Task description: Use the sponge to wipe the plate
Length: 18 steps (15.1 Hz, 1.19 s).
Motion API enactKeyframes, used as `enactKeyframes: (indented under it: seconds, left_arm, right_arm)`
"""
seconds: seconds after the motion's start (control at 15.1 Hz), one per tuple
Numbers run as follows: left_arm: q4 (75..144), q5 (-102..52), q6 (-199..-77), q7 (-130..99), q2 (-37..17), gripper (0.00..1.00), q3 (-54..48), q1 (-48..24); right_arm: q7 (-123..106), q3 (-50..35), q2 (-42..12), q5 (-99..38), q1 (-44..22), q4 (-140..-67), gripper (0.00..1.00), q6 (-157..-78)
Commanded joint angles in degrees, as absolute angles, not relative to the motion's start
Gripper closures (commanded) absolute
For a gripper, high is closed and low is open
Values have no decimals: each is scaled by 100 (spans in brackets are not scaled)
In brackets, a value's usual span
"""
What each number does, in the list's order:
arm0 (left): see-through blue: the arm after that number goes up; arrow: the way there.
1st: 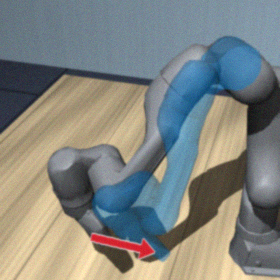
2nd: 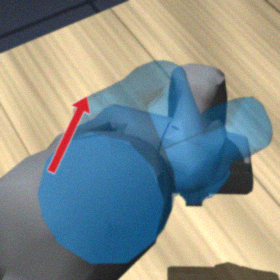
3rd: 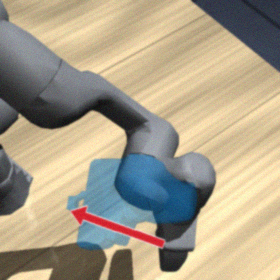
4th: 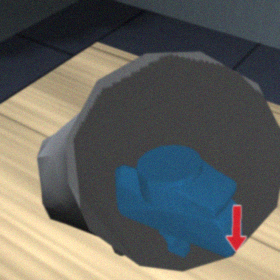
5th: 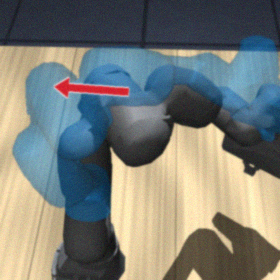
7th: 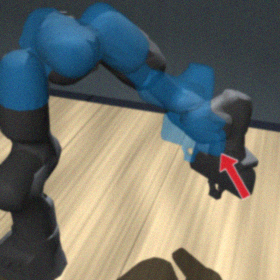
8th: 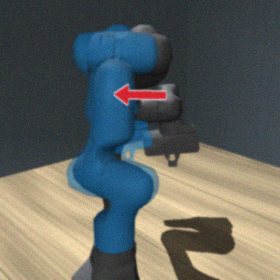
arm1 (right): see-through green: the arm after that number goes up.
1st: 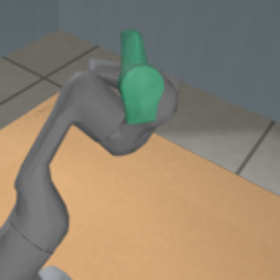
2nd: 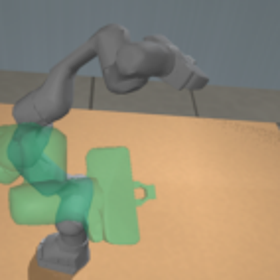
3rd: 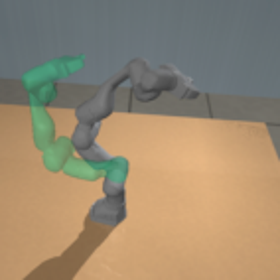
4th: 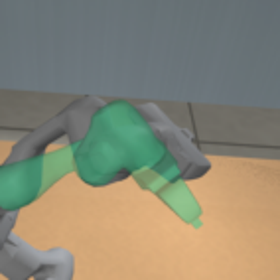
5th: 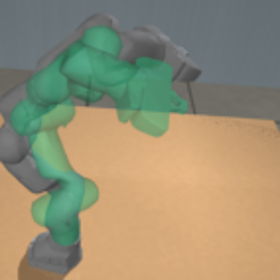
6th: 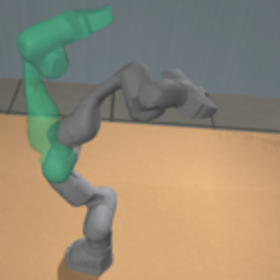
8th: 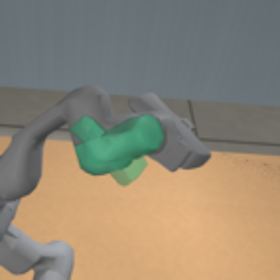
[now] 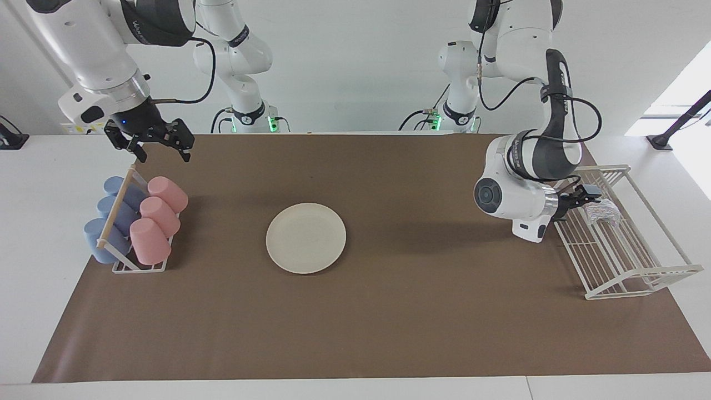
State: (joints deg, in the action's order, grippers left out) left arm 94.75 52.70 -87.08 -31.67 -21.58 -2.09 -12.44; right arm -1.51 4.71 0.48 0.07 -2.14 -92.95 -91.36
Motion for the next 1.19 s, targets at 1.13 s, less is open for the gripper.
enactKeyframes:
  seconds: [1.13]
  left_arm:
    - [9292, -200, -8728, -1801, 98, 0, -97, -378]
  right_arm:
    - [-97, 475, 106, -97, -220, -9325, 0, -9132]
